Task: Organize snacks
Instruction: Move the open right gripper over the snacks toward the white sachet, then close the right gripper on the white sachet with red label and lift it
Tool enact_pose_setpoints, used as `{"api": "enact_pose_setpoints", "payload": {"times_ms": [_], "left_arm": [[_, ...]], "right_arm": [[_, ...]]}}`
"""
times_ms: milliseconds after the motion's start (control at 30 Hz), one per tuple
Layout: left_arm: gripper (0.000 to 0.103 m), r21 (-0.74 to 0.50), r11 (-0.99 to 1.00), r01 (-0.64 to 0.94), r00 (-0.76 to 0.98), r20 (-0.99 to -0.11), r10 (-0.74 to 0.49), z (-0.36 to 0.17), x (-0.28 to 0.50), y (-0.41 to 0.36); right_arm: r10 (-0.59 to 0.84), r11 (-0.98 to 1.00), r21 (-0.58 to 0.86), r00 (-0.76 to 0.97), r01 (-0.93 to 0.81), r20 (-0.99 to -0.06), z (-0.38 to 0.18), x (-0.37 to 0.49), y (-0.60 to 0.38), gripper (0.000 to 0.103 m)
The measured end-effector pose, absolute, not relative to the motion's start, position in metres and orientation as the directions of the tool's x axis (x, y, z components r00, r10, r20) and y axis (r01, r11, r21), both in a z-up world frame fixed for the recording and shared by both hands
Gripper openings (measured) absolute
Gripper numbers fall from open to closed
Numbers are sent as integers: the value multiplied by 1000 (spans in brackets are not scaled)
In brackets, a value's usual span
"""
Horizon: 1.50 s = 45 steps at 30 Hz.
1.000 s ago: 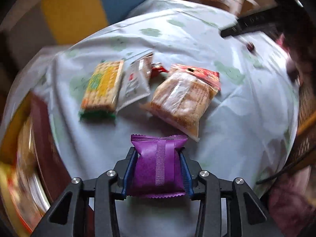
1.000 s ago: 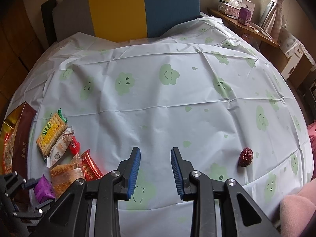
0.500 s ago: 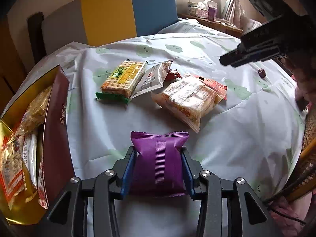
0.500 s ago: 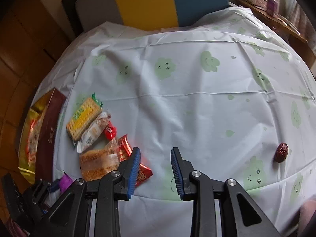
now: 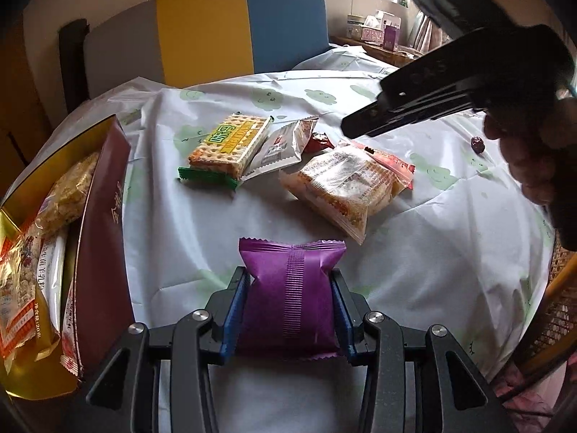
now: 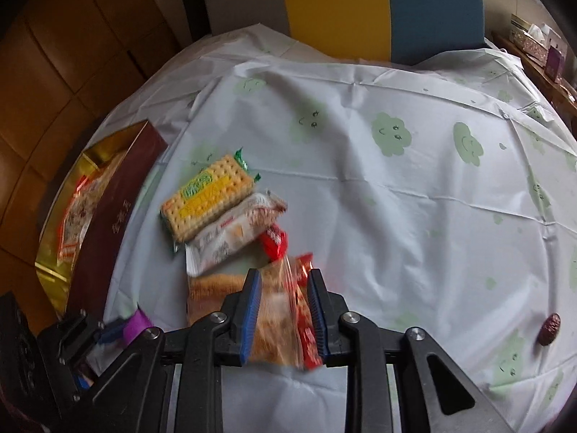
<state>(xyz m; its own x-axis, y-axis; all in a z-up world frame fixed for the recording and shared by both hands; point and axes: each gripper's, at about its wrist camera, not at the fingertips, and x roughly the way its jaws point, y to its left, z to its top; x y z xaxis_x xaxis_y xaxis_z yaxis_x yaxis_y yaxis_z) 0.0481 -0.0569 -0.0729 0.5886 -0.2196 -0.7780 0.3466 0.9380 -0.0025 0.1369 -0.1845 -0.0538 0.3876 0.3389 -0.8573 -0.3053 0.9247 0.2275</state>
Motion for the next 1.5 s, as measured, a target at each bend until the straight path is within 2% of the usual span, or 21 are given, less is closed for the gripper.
{"api": "enact_pose_setpoints", "payload": {"times_ms": [67, 267, 433, 633, 700, 800, 1000, 1067, 1167, 1233, 1267, 1333, 1500], "left_arm": [[44, -1, 938, 347, 591, -776, -220, -73, 48, -57], [44, -10, 940, 341, 594, -773, -224, -73, 46, -56], [44, -12, 941, 338, 600, -768, -225, -74, 45, -55], [44, -20, 942, 335, 605, -762, -231, -74, 44, -55], [44, -22, 942, 336, 606, -761, -234, -74, 44, -55], [44, -30, 942, 334, 605, -760, -238, -74, 44, -53], [44, -36, 943, 332, 605, -759, -242, -75, 45, -52], [44, -39, 943, 331, 605, -758, -244, -75, 45, -52], [44, -43, 943, 330, 606, -757, -246, -75, 46, -51], [44, -47, 944, 328, 606, -756, -248, -75, 46, -51], [44, -48, 944, 327, 606, -756, -248, -75, 47, -51], [44, -50, 944, 325, 606, -756, -249, -75, 47, -51], [44, -47, 945, 322, 610, -753, -246, -76, 47, -51]], "right_arm": [[350, 921, 243, 372, -304, -860, -59, 141, -182, 26], [449, 860, 374, 166, -346, -878, -73, 134, -174, 29], [417, 876, 326, 216, -356, -883, -66, 127, -171, 29], [471, 870, 392, 266, -300, -841, -49, 133, -184, 31], [499, 859, 433, 256, -274, -828, -50, 138, -179, 32], [516, 852, 462, 253, -244, -818, -53, 145, -169, 39], [472, 881, 441, 243, -174, -848, -74, 167, -143, 40], [401, 915, 372, 280, -152, -872, -80, 173, -139, 35], [353, 935, 315, 334, -164, -874, -77, 176, -137, 20], [318, 947, 277, 368, -160, -874, -73, 179, -141, 17], [305, 952, 263, 371, -160, -877, -73, 182, -144, 18], [273, 961, 231, 365, -153, -890, -73, 184, -149, 40], [239, 971, 208, 402, -120, -884, -61, 180, -162, 42]]}}
